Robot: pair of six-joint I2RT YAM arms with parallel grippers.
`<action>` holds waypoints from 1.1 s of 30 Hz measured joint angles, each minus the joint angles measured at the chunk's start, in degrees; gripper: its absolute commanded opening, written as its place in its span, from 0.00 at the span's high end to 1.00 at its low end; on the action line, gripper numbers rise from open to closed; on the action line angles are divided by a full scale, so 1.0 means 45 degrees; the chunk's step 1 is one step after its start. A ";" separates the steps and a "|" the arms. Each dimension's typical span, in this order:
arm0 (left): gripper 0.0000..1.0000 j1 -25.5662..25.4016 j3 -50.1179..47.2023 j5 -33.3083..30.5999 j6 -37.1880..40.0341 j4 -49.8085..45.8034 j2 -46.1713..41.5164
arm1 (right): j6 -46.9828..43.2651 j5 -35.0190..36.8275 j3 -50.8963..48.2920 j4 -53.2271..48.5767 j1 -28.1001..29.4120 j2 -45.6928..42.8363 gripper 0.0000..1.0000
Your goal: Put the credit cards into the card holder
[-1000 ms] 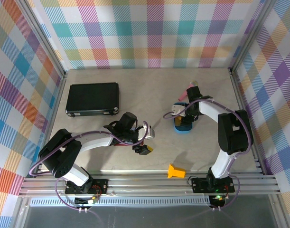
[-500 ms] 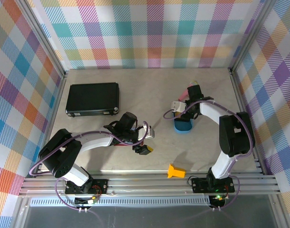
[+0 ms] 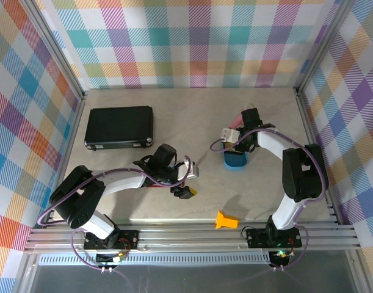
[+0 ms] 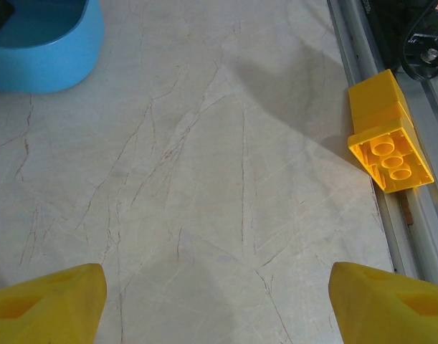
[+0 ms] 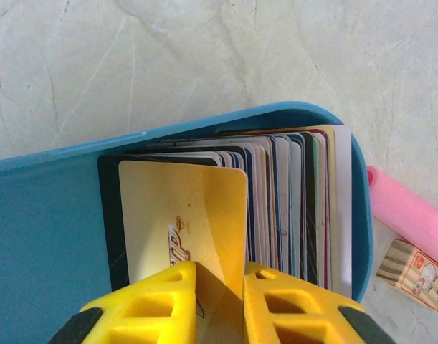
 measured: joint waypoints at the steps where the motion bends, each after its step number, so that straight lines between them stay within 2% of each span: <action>1: 0.19 -0.0019 0.0024 0.0000 -0.0005 0.0000 0.0000 | 0.0000 0.0000 0.0000 -0.0044 0.0000 -0.0053 0.84; 16: 0.19 -0.0068 0.0049 0.0000 -0.0005 -0.0010 0.0170 | 0.0083 -0.0724 0.0515 -0.1666 -0.0243 -0.0423 0.96; 22: 0.19 -0.0189 0.0049 0.0000 -0.0005 -0.0015 0.0170 | 0.0087 -0.1156 0.0763 -0.2715 -0.0452 -0.0461 0.93; 33: 0.19 -0.0214 0.0049 0.0000 -0.0005 -0.0015 0.0170 | 0.0325 -0.1885 0.1923 -0.4410 -0.0699 -0.0461 0.99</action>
